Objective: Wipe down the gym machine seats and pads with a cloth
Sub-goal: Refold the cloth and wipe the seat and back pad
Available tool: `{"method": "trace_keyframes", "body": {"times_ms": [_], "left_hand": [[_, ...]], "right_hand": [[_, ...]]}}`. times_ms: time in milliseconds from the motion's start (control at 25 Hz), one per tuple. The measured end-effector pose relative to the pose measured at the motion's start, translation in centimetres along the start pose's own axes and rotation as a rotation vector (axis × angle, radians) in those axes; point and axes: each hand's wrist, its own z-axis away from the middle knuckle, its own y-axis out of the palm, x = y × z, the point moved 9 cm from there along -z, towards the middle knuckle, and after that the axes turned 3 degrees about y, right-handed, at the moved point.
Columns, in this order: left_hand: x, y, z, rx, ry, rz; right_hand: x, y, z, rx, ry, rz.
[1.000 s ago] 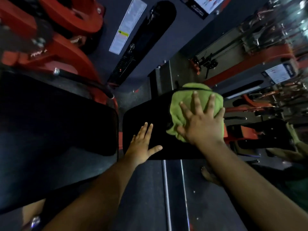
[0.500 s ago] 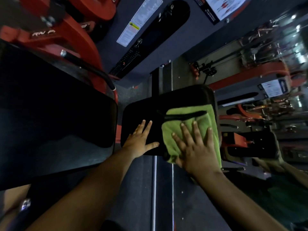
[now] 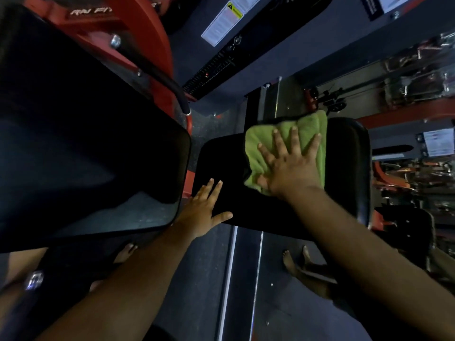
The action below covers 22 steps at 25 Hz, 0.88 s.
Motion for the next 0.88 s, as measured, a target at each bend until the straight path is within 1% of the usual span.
{"method": "trace_keyframes", "body": {"times_ms": [40,120,200,280,400,480,560,640,800,880], "left_hand": [[0.3,0.0,0.3,0.010,-0.018,-0.007],[0.8,0.2,0.8,0.028,-0.055,-0.003],[1.4,0.3,1.0,0.038,-0.072,0.013],[2.1,0.4,0.8,0.036,-0.074,0.007],[2.9,0.4,0.0,0.014,-0.023,-0.035],[3.7,0.7,-0.3,0.003,0.010,-0.116],[5.2,0.9,-0.1,0.014,0.000,-0.222],[6.4,0.9,0.4,0.058,-0.015,-0.291],[6.5,0.3,1.2,0.191,-0.024,-0.393],[6.7,-0.8,1.5,0.229,-0.018,-0.478]], "right_hand": [[1.3,0.8,2.9,-0.011,-0.053,0.001],[4.0,2.9,8.8,0.022,-0.165,0.008],[5.2,4.3,10.9,0.045,-0.197,0.039],[4.9,3.5,8.1,0.009,-0.155,0.004],[5.1,1.2,-0.8,-0.035,-0.105,-0.005],[5.8,0.2,-6.2,-0.009,-0.075,0.016],[6.6,0.2,-8.7,0.011,-0.038,0.030],[7.5,0.7,-6.7,0.023,-0.061,0.042],[11.7,3.8,3.4,0.029,-0.252,0.073],[12.6,4.5,5.2,0.034,-0.294,0.087]]}}
